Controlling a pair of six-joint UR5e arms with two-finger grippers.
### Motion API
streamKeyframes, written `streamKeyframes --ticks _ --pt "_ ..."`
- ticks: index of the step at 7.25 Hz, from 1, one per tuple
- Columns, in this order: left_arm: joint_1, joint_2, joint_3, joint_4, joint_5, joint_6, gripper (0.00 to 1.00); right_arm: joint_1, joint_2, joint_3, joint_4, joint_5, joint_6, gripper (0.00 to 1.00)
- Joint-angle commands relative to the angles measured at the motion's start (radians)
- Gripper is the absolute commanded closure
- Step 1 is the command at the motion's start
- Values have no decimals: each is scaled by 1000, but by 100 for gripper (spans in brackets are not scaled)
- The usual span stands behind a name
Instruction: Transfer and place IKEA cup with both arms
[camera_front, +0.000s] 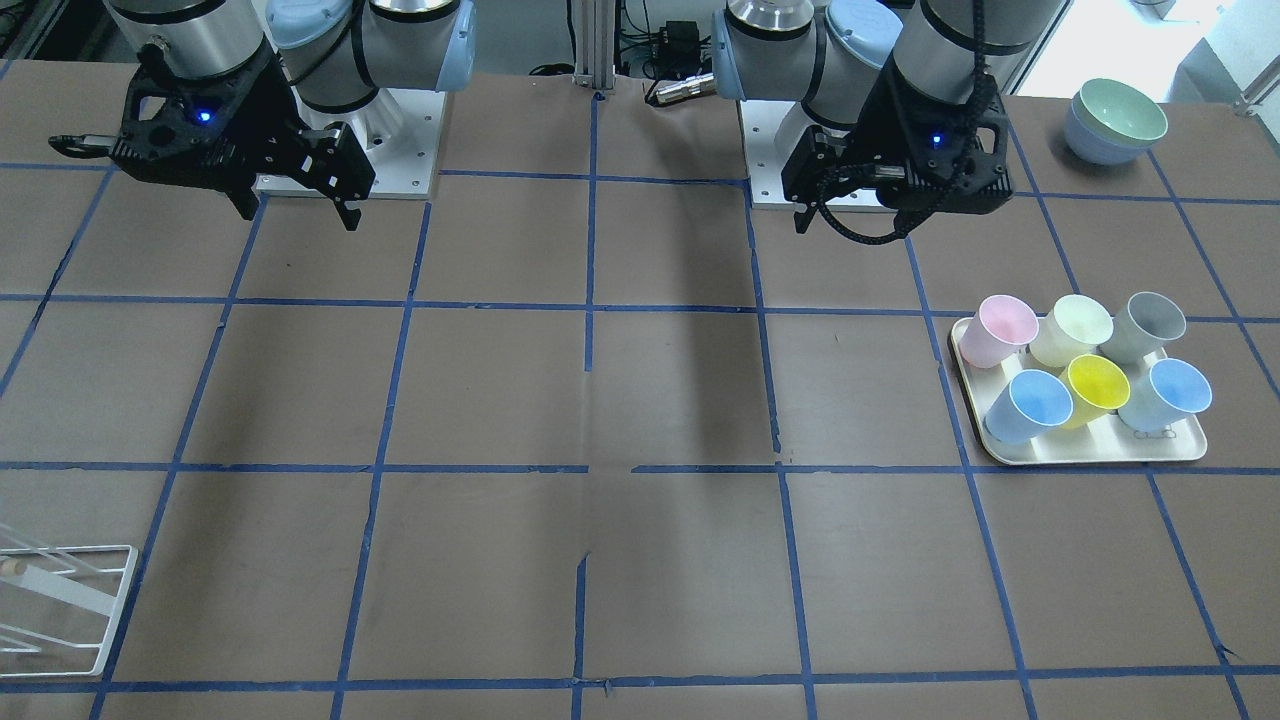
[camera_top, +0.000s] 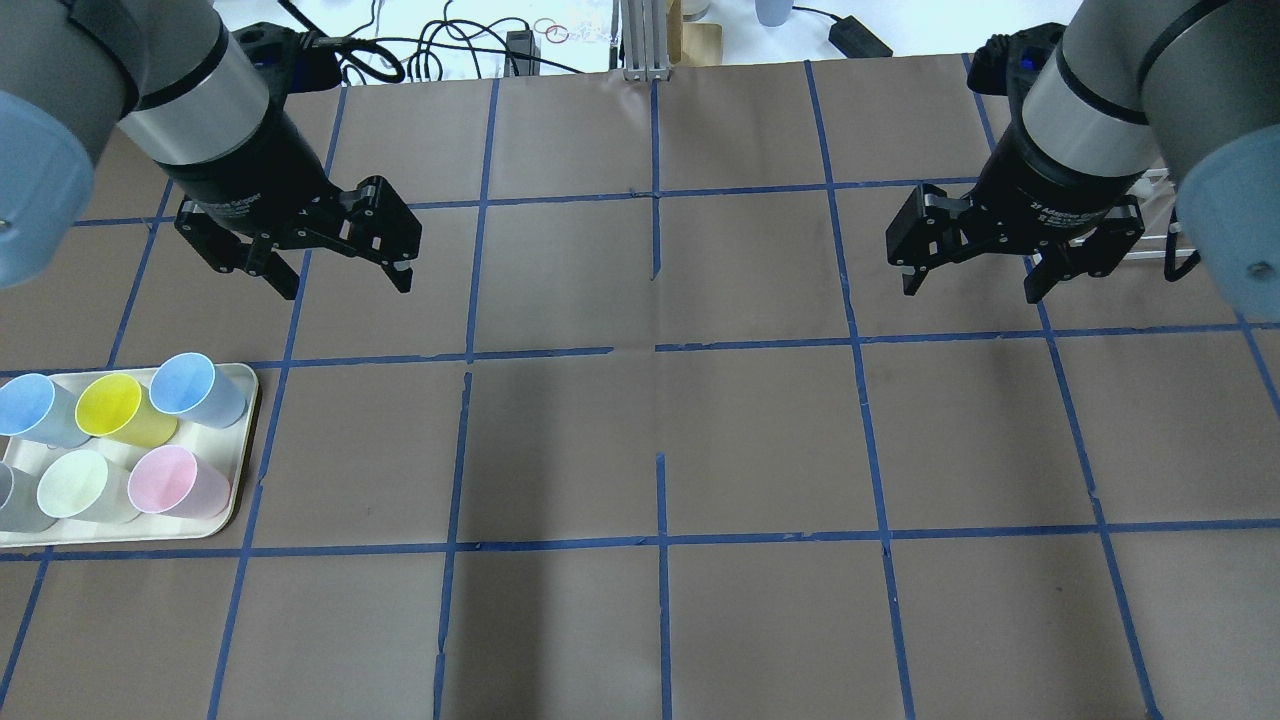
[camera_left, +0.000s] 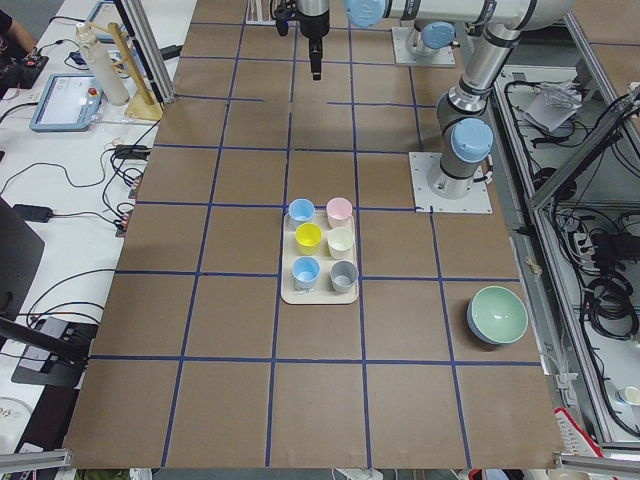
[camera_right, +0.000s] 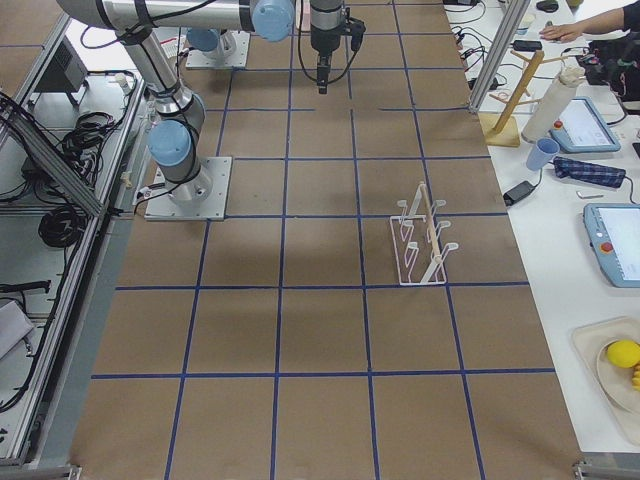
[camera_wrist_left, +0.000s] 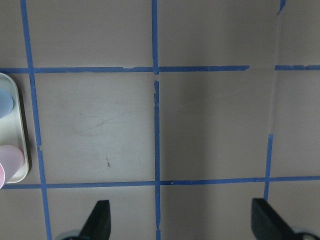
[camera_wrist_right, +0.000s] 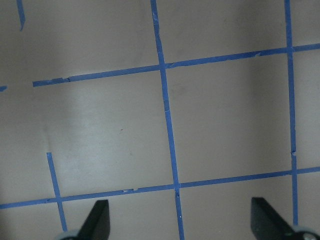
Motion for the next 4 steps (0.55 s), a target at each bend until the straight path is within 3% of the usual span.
streamKeyframes --ticks 1,4 --pt "-10 1 -7 46 9 -5 0 1 0 0 0 1 2 0" --pt "-10 1 -8 42 12 -5 0 1 0 0 -11 -2 0 0"
